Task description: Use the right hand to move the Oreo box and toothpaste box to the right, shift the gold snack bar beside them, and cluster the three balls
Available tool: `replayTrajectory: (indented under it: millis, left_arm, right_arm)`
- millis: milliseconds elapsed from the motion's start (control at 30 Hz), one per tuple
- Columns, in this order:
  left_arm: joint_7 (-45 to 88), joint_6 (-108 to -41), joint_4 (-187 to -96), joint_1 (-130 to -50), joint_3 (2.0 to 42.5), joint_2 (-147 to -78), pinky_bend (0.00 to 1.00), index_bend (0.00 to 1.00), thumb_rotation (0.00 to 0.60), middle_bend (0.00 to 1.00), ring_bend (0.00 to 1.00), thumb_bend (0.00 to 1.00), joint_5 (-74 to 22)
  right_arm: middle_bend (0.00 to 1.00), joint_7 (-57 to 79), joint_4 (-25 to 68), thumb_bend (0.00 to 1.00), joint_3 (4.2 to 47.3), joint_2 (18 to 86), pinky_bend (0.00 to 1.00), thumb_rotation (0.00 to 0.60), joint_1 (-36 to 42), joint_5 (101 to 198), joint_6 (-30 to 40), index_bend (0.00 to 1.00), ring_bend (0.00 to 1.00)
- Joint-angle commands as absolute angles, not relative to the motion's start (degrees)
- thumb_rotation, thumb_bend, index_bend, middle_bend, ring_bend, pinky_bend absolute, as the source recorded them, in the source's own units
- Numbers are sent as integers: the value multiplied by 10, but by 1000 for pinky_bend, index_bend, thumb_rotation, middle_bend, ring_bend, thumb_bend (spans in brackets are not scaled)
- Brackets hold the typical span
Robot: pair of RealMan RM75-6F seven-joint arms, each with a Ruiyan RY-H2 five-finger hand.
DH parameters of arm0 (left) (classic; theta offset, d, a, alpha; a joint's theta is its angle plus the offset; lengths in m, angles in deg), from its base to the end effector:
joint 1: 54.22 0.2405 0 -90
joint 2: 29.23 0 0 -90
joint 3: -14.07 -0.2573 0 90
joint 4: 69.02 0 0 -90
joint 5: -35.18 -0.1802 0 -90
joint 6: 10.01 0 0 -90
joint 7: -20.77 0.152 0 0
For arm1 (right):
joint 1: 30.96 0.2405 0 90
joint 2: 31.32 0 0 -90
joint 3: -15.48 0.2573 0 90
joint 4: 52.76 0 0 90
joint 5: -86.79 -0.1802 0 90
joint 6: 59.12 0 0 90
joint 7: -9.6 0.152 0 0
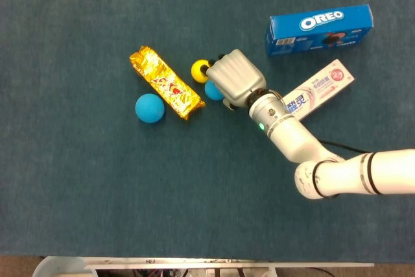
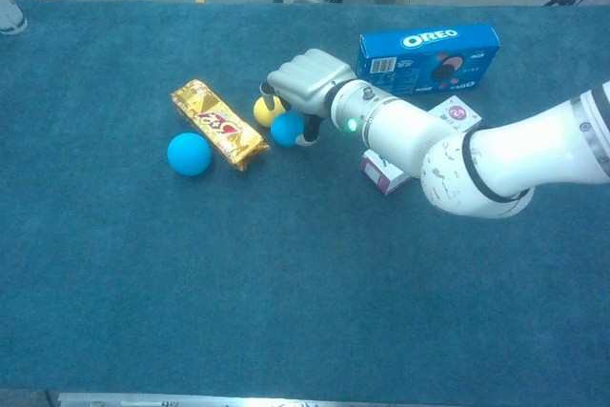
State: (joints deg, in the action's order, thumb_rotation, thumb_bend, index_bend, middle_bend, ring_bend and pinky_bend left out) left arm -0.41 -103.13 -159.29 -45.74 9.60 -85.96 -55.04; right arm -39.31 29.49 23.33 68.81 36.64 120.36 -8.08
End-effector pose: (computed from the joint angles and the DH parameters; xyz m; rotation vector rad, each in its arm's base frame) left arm -0.3314 0.0900 0.2277 -1.2115 -1.1544 -0.9292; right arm -0.0377 -0.3546 -0.0732 2.1765 -0.6843 0.6343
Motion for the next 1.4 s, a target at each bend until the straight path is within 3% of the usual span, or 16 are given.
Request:
replayTrajectory:
  millis: [33, 367, 633, 867, 1100, 1400]
  left_arm:
    - [-3, -1031, -1593, -459, 96, -859, 101, 229, 600, 240, 90, 206, -552]
    - [17, -1018, -1606, -480, 102, -844, 101, 229, 600, 241, 90, 206, -571]
    - [7, -985, -1621, -529, 110, -815, 101, 229, 600, 245, 91, 206, -605]
    - [-45, -931, -1622, -601, 124, -798, 101, 229, 600, 248, 97, 206, -642]
    - [-102, -885, -1611, -668, 135, -800, 103, 230, 600, 255, 107, 206, -666]
    - [-59, -831, -1590, -746, 155, -838, 139, 236, 600, 260, 147, 206, -684]
  right_arm:
    - [330, -389, 301, 202, 232, 682, 604, 600, 365, 1208, -79, 195, 300]
    - [324, -341, 393, 201, 233, 609, 585, 600, 330, 1259, -47, 180, 289]
    - [324, -309, 517, 195, 212, 495, 585, 600, 280, 1303, -7, 181, 289]
    - [349, -254, 612, 191, 183, 374, 585, 600, 215, 1379, 27, 247, 290]
    - [362, -191, 644, 191, 156, 287, 585, 600, 160, 1446, 32, 273, 292]
    - [381, -98, 657, 191, 118, 203, 585, 600, 63, 1593, 89, 300, 304]
